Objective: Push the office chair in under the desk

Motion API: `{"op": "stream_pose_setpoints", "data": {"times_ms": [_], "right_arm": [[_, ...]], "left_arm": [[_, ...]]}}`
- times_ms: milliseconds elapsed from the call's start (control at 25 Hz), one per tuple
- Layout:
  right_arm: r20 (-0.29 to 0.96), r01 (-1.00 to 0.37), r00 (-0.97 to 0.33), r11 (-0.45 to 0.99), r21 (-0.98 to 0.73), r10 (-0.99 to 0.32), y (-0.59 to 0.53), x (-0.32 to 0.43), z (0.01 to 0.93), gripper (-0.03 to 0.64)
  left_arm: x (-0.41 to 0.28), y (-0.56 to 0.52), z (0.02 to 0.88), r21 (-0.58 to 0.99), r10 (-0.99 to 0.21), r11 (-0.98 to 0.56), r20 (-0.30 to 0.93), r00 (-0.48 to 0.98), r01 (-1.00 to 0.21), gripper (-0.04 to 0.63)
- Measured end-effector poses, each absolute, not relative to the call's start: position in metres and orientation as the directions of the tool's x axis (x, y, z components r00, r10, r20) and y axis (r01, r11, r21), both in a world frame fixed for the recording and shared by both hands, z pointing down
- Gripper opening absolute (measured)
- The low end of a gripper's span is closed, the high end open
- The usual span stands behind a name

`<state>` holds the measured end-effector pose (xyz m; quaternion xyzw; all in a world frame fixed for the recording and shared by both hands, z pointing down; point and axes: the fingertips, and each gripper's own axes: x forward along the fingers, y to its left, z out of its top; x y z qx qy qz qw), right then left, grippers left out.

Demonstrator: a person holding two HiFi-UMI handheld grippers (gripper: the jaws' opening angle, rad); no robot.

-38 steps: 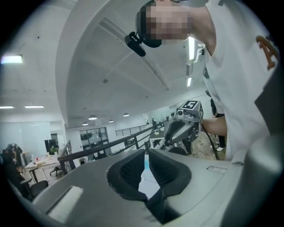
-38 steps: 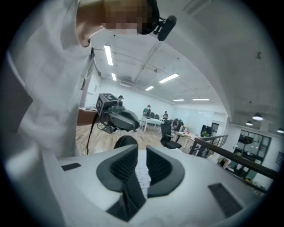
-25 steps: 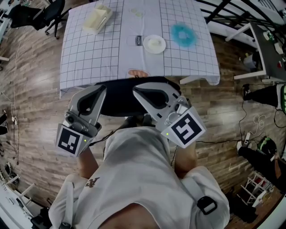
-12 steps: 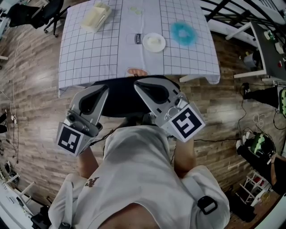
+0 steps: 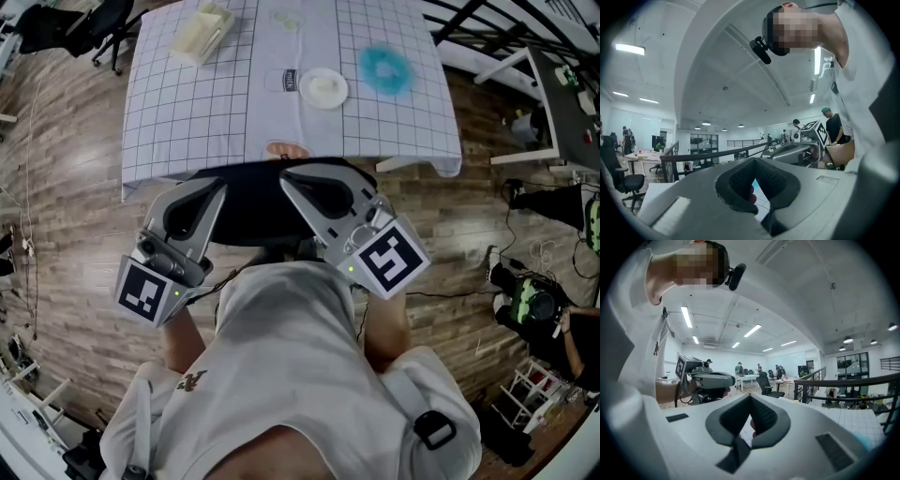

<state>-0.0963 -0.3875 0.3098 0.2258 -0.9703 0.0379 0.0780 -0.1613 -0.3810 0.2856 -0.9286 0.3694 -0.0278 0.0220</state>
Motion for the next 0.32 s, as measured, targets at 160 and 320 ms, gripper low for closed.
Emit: {"op": "stream_pose_setpoints", "data": {"times_ms": [160, 320], "right_arm": [[0.171, -0.442, -0.886, 0.897, -0.033, -0.43, -0.3869, -0.0969, 0.3097, 0.003], [0.177, -0.443, -0.885, 0.896, -0.038, -0.43, -0.385, -0.0959, 0.3109, 0.003]], "left_arm": [[-0.1614, -0.381, 0.2855, -0.062, -0.686, -0.728, 0.039, 0.727, -0.683, 0.002], [-0.1606, -0.3796, 0.2853, -0.062, -0.686, -0.727, 0.037, 0.727, -0.684, 0.002]]}}
